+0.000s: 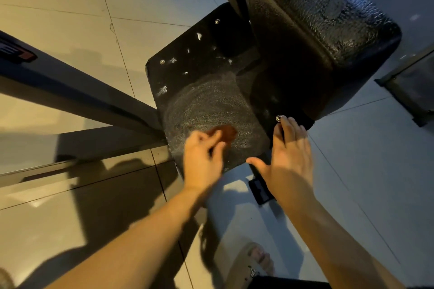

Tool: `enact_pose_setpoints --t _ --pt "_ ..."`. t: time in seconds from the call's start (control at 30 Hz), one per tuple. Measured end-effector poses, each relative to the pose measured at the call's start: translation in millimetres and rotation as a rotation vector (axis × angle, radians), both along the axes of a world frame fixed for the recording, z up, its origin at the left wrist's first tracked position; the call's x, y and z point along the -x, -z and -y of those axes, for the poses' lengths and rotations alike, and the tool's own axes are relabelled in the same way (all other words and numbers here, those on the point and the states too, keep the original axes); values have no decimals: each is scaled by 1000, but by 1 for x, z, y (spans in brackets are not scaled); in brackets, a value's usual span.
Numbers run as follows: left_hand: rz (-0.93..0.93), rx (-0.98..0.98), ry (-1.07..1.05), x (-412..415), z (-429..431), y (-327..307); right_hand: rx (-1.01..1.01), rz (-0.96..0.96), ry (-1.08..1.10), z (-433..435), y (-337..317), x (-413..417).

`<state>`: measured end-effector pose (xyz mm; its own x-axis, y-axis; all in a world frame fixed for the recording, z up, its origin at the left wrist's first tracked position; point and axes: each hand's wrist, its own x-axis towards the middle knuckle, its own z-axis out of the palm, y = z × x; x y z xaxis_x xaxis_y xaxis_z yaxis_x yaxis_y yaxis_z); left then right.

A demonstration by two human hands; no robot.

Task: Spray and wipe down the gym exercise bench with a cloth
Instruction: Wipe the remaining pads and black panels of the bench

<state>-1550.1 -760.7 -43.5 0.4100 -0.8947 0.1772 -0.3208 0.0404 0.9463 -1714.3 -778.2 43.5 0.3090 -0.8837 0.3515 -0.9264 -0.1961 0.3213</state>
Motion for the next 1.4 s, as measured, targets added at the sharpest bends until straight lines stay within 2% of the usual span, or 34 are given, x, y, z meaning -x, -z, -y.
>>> enact_pose_setpoints --t 0.07,0.13,0.2,0.3,0.37,0.47,0.53,0.6,0.67,0.73,0.8,0.83,0.93,1.0,1.07,1.13,1.2,1.4 --pt "79 112 222 15 -3 -16 23 -3 -30 -1 1 2" --pt "172 180 340 2 0 -14 51 4 -74 -2 3 6" --pt "188 153 298 -24 10 2 70 23 -91 -1 6 8" --pt "76 -48 5 -62 31 27 84 29 -91 -1 8 9" --pt "11 -137 -100 -59 32 23 86 43 -95 -2 9 9" --pt "-59 -32 57 -16 26 -16 71 36 -84 -4 6 7" --pt "-5 132 240 12 30 -40 44 36 -68 -5 4 5" --pt "98 232 334 15 49 -51 28 29 -53 -5 2 4" --pt "146 228 252 -4 80 -50 19 15 -34 -6 3 4" --pt "77 93 66 -29 106 -44 21 30 -24 -6 5 3" --pt "24 -10 0 -34 114 -40 6 20 -1 -6 5 1" --pt "37 4 51 -25 109 -43 -12 8 8 -6 4 1" --pt "123 257 346 13 75 -57 -51 15 12 -6 2 2" --pt "215 352 457 18 70 -58 -63 31 11 -6 0 1" --pt "271 367 380 8 86 -55 -61 13 20 -4 0 -1" --pt "160 232 143 -4 101 -51 -72 -16 43 -5 0 -2" --pt "71 119 33 -6 108 -49 -70 -14 51 -6 2 -3" --pt "165 327 324 29 68 -57 -82 32 36 -7 1 -2"
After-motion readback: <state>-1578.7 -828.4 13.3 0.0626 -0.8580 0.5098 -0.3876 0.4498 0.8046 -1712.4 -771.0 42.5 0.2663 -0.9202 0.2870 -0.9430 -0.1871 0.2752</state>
